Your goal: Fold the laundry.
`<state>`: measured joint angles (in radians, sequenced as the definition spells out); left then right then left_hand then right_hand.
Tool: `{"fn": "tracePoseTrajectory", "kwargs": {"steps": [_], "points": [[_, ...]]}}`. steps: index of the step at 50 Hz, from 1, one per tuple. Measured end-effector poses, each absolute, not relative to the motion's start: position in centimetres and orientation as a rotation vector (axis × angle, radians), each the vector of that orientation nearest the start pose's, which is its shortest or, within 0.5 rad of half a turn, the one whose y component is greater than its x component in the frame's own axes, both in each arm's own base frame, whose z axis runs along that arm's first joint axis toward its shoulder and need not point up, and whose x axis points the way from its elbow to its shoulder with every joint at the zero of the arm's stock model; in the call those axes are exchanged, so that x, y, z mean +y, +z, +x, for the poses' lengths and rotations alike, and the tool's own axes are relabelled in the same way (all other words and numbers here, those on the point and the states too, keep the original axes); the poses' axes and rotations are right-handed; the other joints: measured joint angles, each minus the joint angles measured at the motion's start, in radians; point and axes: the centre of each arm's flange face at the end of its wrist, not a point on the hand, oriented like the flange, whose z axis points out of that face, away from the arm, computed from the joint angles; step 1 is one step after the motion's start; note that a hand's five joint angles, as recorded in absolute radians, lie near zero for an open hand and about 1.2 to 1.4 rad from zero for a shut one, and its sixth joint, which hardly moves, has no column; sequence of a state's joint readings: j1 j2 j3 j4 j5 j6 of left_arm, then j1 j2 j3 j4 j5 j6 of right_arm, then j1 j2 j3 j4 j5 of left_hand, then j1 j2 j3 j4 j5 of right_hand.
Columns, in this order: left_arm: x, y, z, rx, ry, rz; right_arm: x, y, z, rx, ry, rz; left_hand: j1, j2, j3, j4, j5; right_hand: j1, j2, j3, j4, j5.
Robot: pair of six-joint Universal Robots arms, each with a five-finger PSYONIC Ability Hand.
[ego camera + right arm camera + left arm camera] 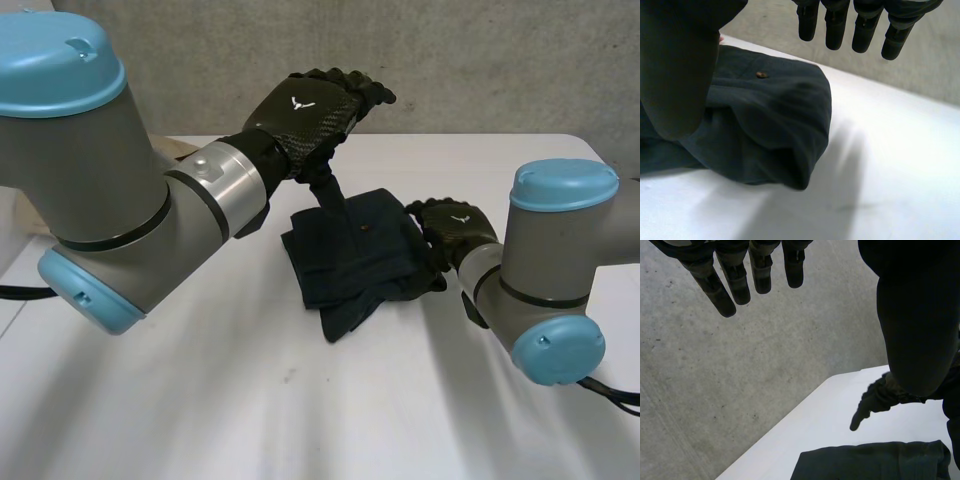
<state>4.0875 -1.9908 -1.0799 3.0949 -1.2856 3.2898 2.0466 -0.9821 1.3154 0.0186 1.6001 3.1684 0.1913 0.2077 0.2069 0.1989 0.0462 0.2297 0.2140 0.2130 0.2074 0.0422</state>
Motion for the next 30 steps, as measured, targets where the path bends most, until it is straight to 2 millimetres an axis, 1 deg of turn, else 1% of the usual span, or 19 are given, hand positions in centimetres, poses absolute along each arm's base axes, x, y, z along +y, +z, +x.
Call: {"fn": "tracePoseTrajectory", "kwargs": {"steps": [1,2,5,9,10,11,14,16,17,18,19,20,21,22,26,27,30], "points": [[-23.4,30.7,-36.2,-1.626,1.799,-0.958,-29.3,17.0,29.2,2.34,-1.567,-0.433,0.0,0.0,0.0,0.0,0.0,0.0,0.0,0.0,0.0,0.0],[-23.3,30.7,-36.2,-1.624,1.799,-0.957,-29.4,16.7,29.1,2.347,-1.533,-0.395,0.0,0.0,0.0,0.0,0.0,0.0,0.0,0.0,0.0,0.0],[-23.1,30.7,-36.1,-1.618,1.797,-0.958,-29.7,15.7,28.9,2.361,-1.433,-0.325,0.0,0.0,0.0,0.0,0.0,0.0,0.0,0.0,0.0,0.0],[-22.8,30.6,-36.1,-1.612,1.79,-0.961,-30.4,14.2,29.2,2.373,-1.375,-0.331,0.0,0.0,0.0,0.0,0.0,0.0,0.0,0.0,0.0,0.0],[-22.8,30.6,-36.1,-1.612,1.79,-0.961,-30.4,14.2,29.2,2.373,-1.375,-0.331,0.0,0.0,0.0,0.0,0.0,0.0,0.0,0.0,0.0,0.0],[-22.7,30.5,-36.2,-1.612,1.785,-0.963,-30.8,13.4,29.5,2.378,-1.37,-0.357,0.0,0.0,0.0,0.0,0.0,0.0,0.0,0.0,0.0,0.0],[-22.5,30.3,-36.2,-1.616,1.775,-0.966,-31.4,12.0,29.9,2.388,-1.374,-0.404,0.0,0.0,0.0,0.0,0.0,0.003,0.004,0.004,0.004,0.004],[-22.4,30.1,-36.3,-1.621,1.769,-0.968,-31.9,11.2,30.2,2.395,-1.385,-0.432,0.0,0.0,0.0,0.0,0.0,0.151,0.167,0.165,0.148,0.147],[-22.4,30.0,-36.3,-1.622,1.767,-0.968,-32.0,11.0,30.2,2.397,-1.391,-0.438,0.0,0.0,0.0,0.0,0.0,0.314,0.325,0.318,0.315,0.317],[-22.4,29.9,-36.2,-1.625,1.765,-0.969,-32.4,10.7,30.3,2.398,-1.407,-0.446,0.0,0.0,0.0,0.0,0.0,0.455,0.55,0.537,0.539,0.537],[-22.4,29.9,-36.2,-1.626,1.764,-0.969,-32.5,10.7,30.4,2.398,-1.414,-0.448,0.0,0.0,0.0,0.0,0.0,0.486,0.6,0.579,0.617,0.613],[-22.3,29.8,-36.2,-1.629,1.762,-0.969,-32.8,10.5,30.4,2.401,-1.432,-0.446,0.0,0.0,0.0,0.0,0.0,0.548,0.657,0.669,0.82,0.799],[-22.3,29.8,-36.2,-1.63,1.762,-0.969,-33.1,10.4,30.3,2.403,-1.449,-0.437,0.0,0.0,0.0,0.0,0.0,0.555,0.682,0.689,0.911,0.873],[-22.3,29.8,-36.2,-1.63,1.763,-0.968,-33.5,10.5,30.1,2.4,-1.476,-0.42,0.0,0.0,0.0,0.0,0.0,0.556,0.68,0.694,0.955,0.903],[-22.3,29.9,-36.1,-1.627,1.769,-0.964,-35.3,11.7,29.3,2.348,-1.605,-0.342,0.0,0.0,0.0,0.0,0.0,0.556,0.681,0.694,0.986,0.915],[-22.3,30.0,-36.0,-1.625,1.772,-0.962,-36.4,12.7,28.8,2.302,-1.68,-0.299,0.0,0.0,0.0,0.0,0.0,0.556,0.681,0.694,0.986,0.929],[-22.3,30.3,-36.0,-1.615,1.781,-0.955,-38.1,14.1,28.0,2.229,-1.784,-0.252,0.0,0.0,0.0,0.0,0.0,0.556,0.681,0.694,0.986,0.945]]}}
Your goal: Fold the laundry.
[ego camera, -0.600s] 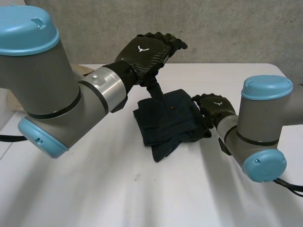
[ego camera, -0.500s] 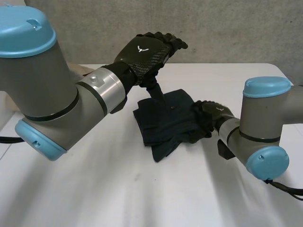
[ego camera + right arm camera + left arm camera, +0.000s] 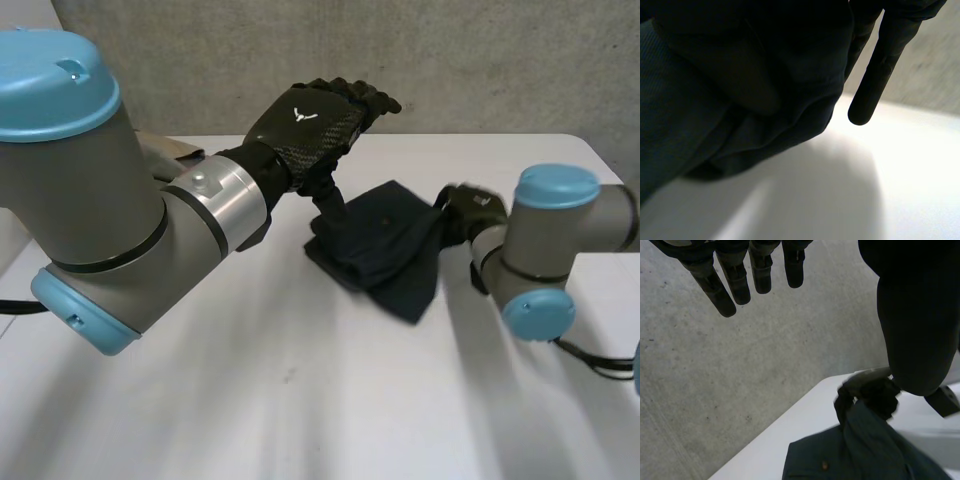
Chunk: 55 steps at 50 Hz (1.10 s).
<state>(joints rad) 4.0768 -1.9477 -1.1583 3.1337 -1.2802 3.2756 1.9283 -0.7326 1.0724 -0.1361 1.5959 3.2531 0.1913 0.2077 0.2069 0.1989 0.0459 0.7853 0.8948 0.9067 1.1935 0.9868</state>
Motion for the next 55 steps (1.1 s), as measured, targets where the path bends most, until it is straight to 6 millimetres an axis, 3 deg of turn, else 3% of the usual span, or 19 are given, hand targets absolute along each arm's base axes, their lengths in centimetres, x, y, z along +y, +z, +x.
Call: {"fn": "tracePoseTrajectory", "kwargs": {"steps": [6,10,11,14,18,23,27,30,32,36,38,45,55], "points": [[-22.3,30.7,-36.1,-1.594,1.795,-0.944,-41.8,15.5,25.8,2.172,-1.914,-0.172,0.0,0.0,0.0,0.0,0.0,0.0,0.0,0.0,0.001,0.005],[-22.2,30.8,-36.3,-1.584,1.798,-0.94,-45.8,15.8,22.2,2.19,-2.022,-0.037,0.0,0.0,0.0,0.0,0.0,0.0,0.0,0.0,0.001,0.005],[-22.2,30.7,-36.3,-1.582,1.798,-0.94,-47.4,15.8,20.6,2.2,-2.066,0.026,0.0,0.0,0.0,0.0,0.0,0.0,0.0,0.0,0.001,0.009],[-22.1,30.6,-36.4,-1.582,1.794,-0.942,-49.3,15.7,18.3,2.213,-2.122,0.106,0.0,0.0,0.0,0.0,0.0,0.0,0.0,0.0,0.002,0.017],[-21.9,30.5,-36.5,-1.585,1.786,-0.945,-52.8,15.0,13.1,2.241,-2.239,0.244,0.0,0.0,0.0,0.0,0.0,0.0,0.0,0.0,0.002,0.035],[-21.8,30.3,-36.6,-1.592,1.78,-0.947,-54.4,13.5,8.8,2.303,-2.307,0.298,0.0,0.0,0.0,0.0,0.0,0.0,0.0,0.0,0.003,0.038],[-21.9,30.2,-36.5,-1.599,1.778,-0.947,-54.7,12.5,6.8,2.355,-2.303,0.303,0.0,0.0,0.0,0.0,0.0,0.0,0.0,0.0,0.003,0.038],[-21.9,30.1,-36.5,-1.602,1.777,-0.947,-54.7,12.1,6.5,2.373,-2.263,0.259,0.0,0.0,0.0,0.0,0.0,0.049,0.031,0.03,-0.013,0.02],[-21.9,30.1,-36.5,-1.605,1.775,-0.948,-54.4,12.1,6.8,2.378,-2.208,0.195,0.0,0.0,0.0,0.0,0.0,0.05,-0.029,-0.04,-0.205,-0.174],[-21.9,29.8,-36.5,-1.613,1.77,-0.952,-53.8,12.4,7.7,2.358,-2.088,0.054,0.0,0.0,0.0,0.0,0.0,-0.525,-0.625,-0.631,-0.869,-0.849],[-21.9,29.7,-36.4,-1.619,1.766,-0.955,-53.4,12.6,8.0,2.339,-2.027,-0.017,0.0,0.0,0.0,0.0,0.0,-0.564,-0.686,-0.695,-0.969,-0.939],[-21.9,29.1,-36.2,-1.639,1.752,-0.954,-52.6,12.4,8.4,2.257,-1.887,-0.222,0.0,0.0,0.0,0.0,0.0,-0.564,-0.688,-0.699,-0.986,-0.945],[-22.0,28.3,-36.2,-1.656,1.735,-0.956,-52.3,10.8,9.8,2.241,-1.817,-0.41,0.0,0.0,0.0,0.0,0.0,-0.564,-0.688,-0.699,-0.986,-0.945]]}}
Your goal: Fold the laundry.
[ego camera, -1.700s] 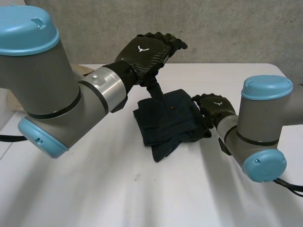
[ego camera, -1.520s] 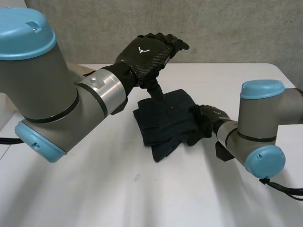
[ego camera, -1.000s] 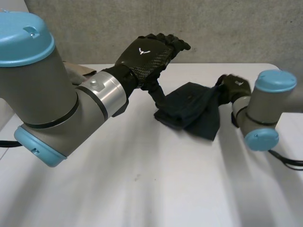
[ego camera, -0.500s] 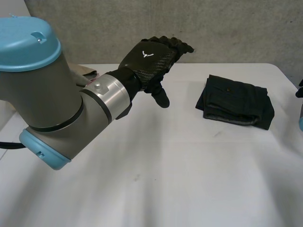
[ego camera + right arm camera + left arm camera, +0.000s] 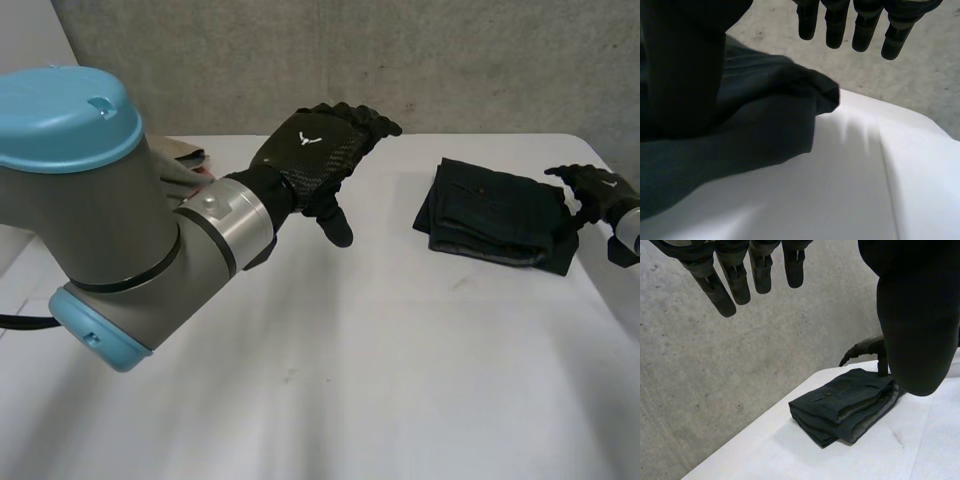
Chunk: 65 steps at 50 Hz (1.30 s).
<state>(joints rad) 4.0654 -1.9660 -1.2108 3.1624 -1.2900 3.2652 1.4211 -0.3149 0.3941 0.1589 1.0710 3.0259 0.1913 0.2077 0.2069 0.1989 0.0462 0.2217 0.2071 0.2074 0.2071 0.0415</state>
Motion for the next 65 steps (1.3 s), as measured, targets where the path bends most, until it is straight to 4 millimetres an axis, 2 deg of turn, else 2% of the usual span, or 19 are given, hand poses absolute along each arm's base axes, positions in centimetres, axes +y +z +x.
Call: {"fn": "tracePoseTrajectory", "kwargs": {"steps": [13,20,21,22,24,25,27,32,37,39,40,44,50,54,65], "points": [[-22.4,27.4,-36.2,-1.676,1.724,-0.955,-52.2,9.9,12.6,2.187,-1.818,-0.526,0.0,0.0,0.0,0.0,0.0,0.0,0.0,0.0,0.0,0.0],[-22.5,27.1,-36.0,-1.688,1.717,-0.954,-52.3,9.1,13.1,2.186,-1.818,-0.543,0.0,0.0,0.0,0.0,0.0,0.008,0.01,0.011,0.011,0.01],[-22.5,27.1,-35.9,-1.691,1.715,-0.954,-52.3,8.9,13.1,2.191,-1.82,-0.54,0.0,0.0,0.0,0.0,0.0,0.223,0.222,0.219,0.216,0.193],[-22.5,27.0,-35.9,-1.692,1.715,-0.954,-52.4,8.8,13.0,2.193,-1.822,-0.537,0.0,0.0,0.0,0.0,0.0,0.31,0.329,0.321,0.318,0.261],[-22.6,26.9,-35.9,-1.695,1.713,-0.953,-52.5,8.7,12.9,2.205,-1.833,-0.526,0.0,0.0,0.0,0.0,0.0,0.569,0.681,0.669,0.67,0.389],[-22.6,26.9,-35.9,-1.696,1.712,-0.952,-52.6,8.7,12.8,2.21,-1.839,-0.519,0.0,0.0,0.0,0.0,0.0,0.621,0.751,0.742,0.755,0.395],[-22.7,26.8,-35.8,-1.697,1.712,-0.95,-52.8,8.6,12.4,2.235,-1.865,-0.492,0.0,0.0,0.0,0.0,0.0,0.717,0.856,0.859,0.917,0.392],[-22.8,26.8,-35.7,-1.699,1.712,-0.941,-53.4,8.9,11.3,2.278,-1.943,-0.424,0.0,0.0,0.0,0.0,0.0,0.729,0.872,0.884,0.983,0.392],[-23.0,26.9,-35.7,-1.694,1.716,-0.926,-54.3,10.1,9.1,2.312,-2.057,-0.263,0.0,0.0,0.0,0.0,0.0,0.729,0.927,0.923,0.987,0.393],[-23.0,27.0,-35.7,-1.69,1.718,-0.919,-54.6,10.7,8.1,2.317,-2.1,-0.166,0.0,0.0,0.0,0.0,0.0,0.729,0.927,0.923,0.988,0.393],[-23.0,27.1,-35.7,-1.687,1.72,-0.917,-54.8,11.3,6.9,2.311,-2.144,-0.042,0.0,0.0,0.0,0.0,0.0,0.729,0.927,0.923,0.988,0.393],[-23.1,27.3,-35.8,-1.673,1.729,-0.909,-55.1,12.9,3.9,2.264,-2.216,0.271,0.0,0.0,0.0,0.0,0.0,0.729,0.945,0.927,0.99,0.392],[-22.9,27.6,-35.9,-1.657,1.736,-0.909,-54.6,13.9,1.2,2.214,-2.238,0.558,0.0,0.0,0.0,0.0,0.0,0.729,0.954,0.948,0.998,0.393],[-22.7,27.7,-36.1,-1.649,1.735,-0.912,-54.3,13.9,0.7,2.214,-2.22,0.618,0.0,0.0,0.0,0.0,0.0,0.729,0.954,0.948,0.999,0.393],[-22.1,27.7,-36.2,-1.649,1.724,-0.92,-53.8,12.6,1.4,2.273,-2.131,0.589,0.0,0.0,0.0,0.0,0.0,0.729,0.964,0.957,0.999,0.393]]}}
